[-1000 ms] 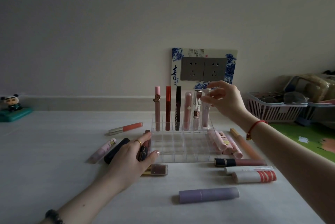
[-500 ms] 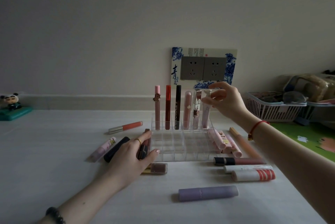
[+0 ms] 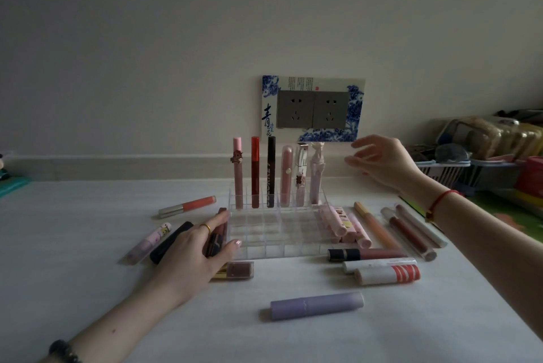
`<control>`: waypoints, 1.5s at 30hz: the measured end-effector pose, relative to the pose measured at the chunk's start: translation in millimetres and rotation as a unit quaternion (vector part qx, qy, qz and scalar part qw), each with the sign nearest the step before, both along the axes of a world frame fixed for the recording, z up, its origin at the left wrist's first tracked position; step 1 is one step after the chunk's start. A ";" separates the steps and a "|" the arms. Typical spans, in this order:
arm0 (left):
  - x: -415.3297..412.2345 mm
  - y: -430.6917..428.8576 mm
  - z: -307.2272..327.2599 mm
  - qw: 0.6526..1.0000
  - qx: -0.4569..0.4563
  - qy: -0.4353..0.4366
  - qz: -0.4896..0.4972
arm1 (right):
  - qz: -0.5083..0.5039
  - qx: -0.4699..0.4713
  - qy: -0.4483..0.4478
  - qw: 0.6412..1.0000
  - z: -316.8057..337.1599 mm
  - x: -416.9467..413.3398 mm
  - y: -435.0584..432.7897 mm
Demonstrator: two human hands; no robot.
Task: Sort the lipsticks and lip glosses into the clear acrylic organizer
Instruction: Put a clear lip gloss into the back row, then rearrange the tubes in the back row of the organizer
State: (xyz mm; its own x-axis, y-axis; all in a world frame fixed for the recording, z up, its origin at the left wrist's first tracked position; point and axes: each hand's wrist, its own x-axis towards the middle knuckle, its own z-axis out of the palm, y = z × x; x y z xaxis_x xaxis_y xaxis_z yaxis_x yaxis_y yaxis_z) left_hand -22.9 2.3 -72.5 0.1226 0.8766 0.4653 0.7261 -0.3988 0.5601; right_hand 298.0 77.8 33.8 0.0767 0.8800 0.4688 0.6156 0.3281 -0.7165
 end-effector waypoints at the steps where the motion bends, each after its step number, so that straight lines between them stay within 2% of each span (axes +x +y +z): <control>1: -0.2 -0.2 -0.3 1.000 -0.002 -0.001 0.000 | -0.011 -0.030 -0.016 0.999 -4.8 5.6 -0.5; 4: -0.4 -0.7 -0.3 1.000 0.004 -0.004 0.000 | -0.035 -0.119 -0.081 0.989 -24.2 17.6 -6.3; 6: -0.3 -1.5 0.4 1.000 0.006 -0.010 -0.002 | -0.046 -0.143 -0.129 0.980 -37.2 22.0 -12.9; 11: 1.1 -3.2 3.2 1.000 0.012 -0.010 -0.005 | -0.101 -0.109 -0.230 0.962 -60.6 19.8 -24.8; 19: 2.0 -4.7 4.5 1.000 -0.002 -0.006 -0.001 | -0.150 -0.123 -0.279 0.941 -69.7 4.5 -26.6; 23: 3.5 -6.9 6.4 1.000 0.003 -0.012 0.002 | -0.181 -0.092 -0.235 0.950 -68.3 4.4 -26.2; 27: 5.9 -11.7 11.6 0.999 0.037 -0.032 0.008 | -0.185 0.003 -0.087 0.979 -51.9 6.5 -31.8; 30: 7.5 -15.3 15.9 0.996 0.072 -0.053 0.003 | -0.129 0.094 0.048 0.986 -33.7 -3.3 -44.1; 32: 9.5 -16.2 19.1 0.993 0.085 -0.081 -0.008 | -0.056 0.103 0.118 0.986 -22.2 -18.9 -53.8; 38: 11.7 -6.2 32.8 0.982 0.067 -0.174 -0.040 | 0.126 0.061 0.160 0.977 -5.2 -84.2 -68.9; 41: 10.0 5.9 42.8 0.973 0.045 -0.223 -0.047 | 0.154 0.053 0.152 0.975 -4.5 -115.1 -62.2; 45: 8.6 24.0 54.0 0.975 0.017 -0.217 -0.043 | 0.172 0.051 0.158 0.971 -7.9 -149.2 -48.4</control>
State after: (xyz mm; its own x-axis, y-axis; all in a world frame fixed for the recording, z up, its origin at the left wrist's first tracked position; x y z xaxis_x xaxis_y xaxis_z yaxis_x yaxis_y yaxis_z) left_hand -14.3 26.3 -18.4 -0.0210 0.8549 0.5183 0.3869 -0.4711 0.7927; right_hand 148.8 29.4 26.0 -0.0594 0.8287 0.5565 0.2112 0.5553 -0.8043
